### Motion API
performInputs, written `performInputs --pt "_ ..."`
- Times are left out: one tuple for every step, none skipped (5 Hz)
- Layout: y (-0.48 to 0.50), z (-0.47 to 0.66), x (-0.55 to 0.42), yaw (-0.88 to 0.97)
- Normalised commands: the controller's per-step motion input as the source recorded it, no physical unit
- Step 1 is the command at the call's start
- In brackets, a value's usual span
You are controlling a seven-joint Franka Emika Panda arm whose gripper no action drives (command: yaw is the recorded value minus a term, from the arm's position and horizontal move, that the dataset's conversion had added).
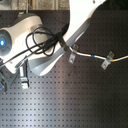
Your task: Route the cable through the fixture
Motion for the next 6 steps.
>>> performInputs --pt "0.0 -0.01 0.0 0.0" --pt "-0.123 -0.21 0.192 -0.03" --pt "0.208 -0.16 0.549 0.03" --pt "0.247 -0.09 0.449 0.1" --pt "0.027 0.0 0.073 0.07" --pt "-0.247 0.0 -0.247 0.0"
